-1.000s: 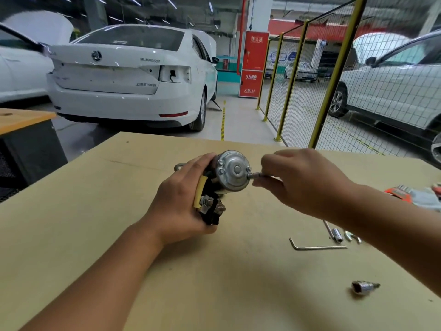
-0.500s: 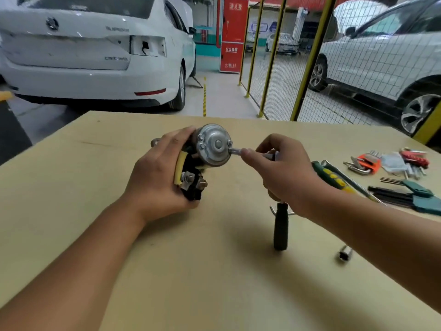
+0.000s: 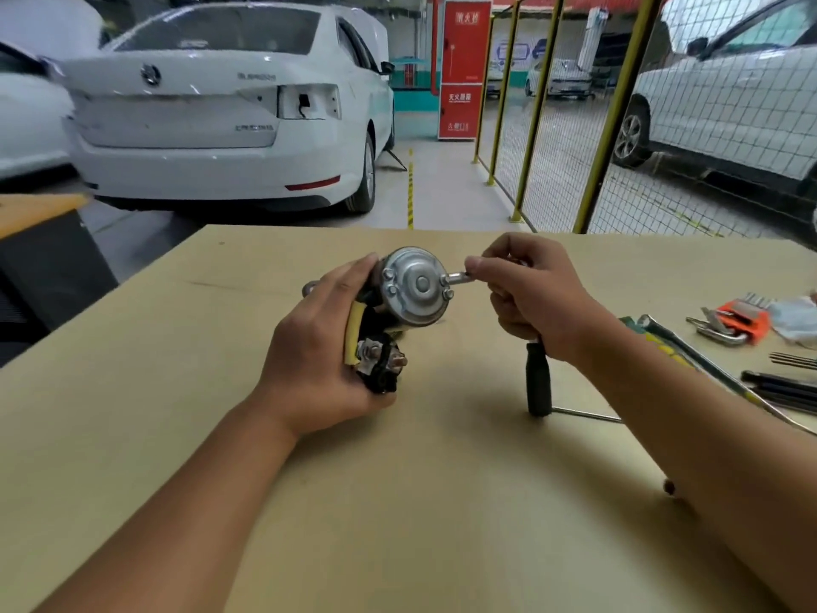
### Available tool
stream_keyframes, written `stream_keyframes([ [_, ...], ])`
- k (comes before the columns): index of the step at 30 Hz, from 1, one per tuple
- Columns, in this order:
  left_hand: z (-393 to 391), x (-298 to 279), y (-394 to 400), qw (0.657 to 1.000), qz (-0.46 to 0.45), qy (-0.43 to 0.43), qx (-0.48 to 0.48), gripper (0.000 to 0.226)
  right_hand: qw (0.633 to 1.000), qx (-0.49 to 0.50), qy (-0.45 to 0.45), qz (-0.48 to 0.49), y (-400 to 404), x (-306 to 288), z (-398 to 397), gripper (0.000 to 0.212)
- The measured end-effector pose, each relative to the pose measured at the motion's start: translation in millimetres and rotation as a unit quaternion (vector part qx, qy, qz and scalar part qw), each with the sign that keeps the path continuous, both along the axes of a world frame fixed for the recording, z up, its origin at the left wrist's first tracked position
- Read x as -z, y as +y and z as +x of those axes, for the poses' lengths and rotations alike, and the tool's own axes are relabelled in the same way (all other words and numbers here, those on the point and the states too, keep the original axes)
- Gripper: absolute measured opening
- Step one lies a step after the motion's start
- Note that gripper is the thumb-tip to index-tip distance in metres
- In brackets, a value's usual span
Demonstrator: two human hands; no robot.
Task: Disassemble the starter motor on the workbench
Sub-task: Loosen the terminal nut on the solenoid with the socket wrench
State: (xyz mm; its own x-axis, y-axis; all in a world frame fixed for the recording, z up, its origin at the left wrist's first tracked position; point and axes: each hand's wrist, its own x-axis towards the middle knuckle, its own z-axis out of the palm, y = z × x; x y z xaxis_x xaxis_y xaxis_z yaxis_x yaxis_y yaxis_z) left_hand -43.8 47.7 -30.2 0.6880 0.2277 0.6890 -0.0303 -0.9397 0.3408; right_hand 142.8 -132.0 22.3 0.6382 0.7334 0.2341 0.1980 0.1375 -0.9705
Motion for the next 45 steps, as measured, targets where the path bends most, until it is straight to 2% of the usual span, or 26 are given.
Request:
stream_keyframes([
  [2,0.2,1.8,2.8,1.000,0.006,0.005,0.000,0.116,0.997,0.004,-0.077,-0.014,6.0,-10.9,4.2,0.023],
  [5,1.5,3.4,4.2,1.000,0.008,0.000,0.002,0.114,0.962,0.055,-0.266,-0.036,0.7,-31.2,0.8,0.020],
  [6,2.3,4.0,4.5,1.000,0.010,-0.003,0.001,0.113,0.957,0.066,-0.282,-0.019,-5.1,-37.1,0.0,0.019],
  [8,3.4,5.4,4.1,1.000,0.013,-0.005,-0.002,0.113,0.962,0.067,-0.264,0.010,-20.2,-46.7,-3.1,0.018],
  [13,5.3,3.9,-0.6,1.000,0.006,-0.014,-0.005,0.112,0.937,0.105,-0.327,-0.066,-28.8,-22.9,-27.9,0.020],
  [17,4.1,3.3,-1.7,1.000,-0.001,-0.009,-0.009,0.116,0.947,0.147,-0.284,-0.041,-22.8,-3.5,-34.2,0.021],
  [21,3.2,4.6,-0.7,1.000,-0.006,-0.011,-0.006,0.117,0.939,0.171,-0.299,-0.024,-22.2,-7.4,-32.2,0.022],
  [27,4.5,4.5,-0.5,1.000,-0.007,-0.013,-0.002,0.119,0.947,0.131,-0.293,-0.027,-20.4,-11.4,-29.4,0.022],
  [31,4.3,2.8,-2.3,1.000,-0.009,-0.011,0.003,0.117,0.938,0.123,-0.321,-0.043,-21.2,-18.4,-27.1,0.020],
  [42,7.5,2.8,-3.6,1.000,0.013,-0.011,-0.018,0.115,0.859,0.120,-0.491,-0.083,-23.4,-26.8,-26.0,0.019],
  [45,9.4,2.7,-6.7,0.999,0.022,-0.014,-0.034,0.112,0.846,0.133,-0.506,-0.100,-22.5,-27.4,-30.6,0.021],
])
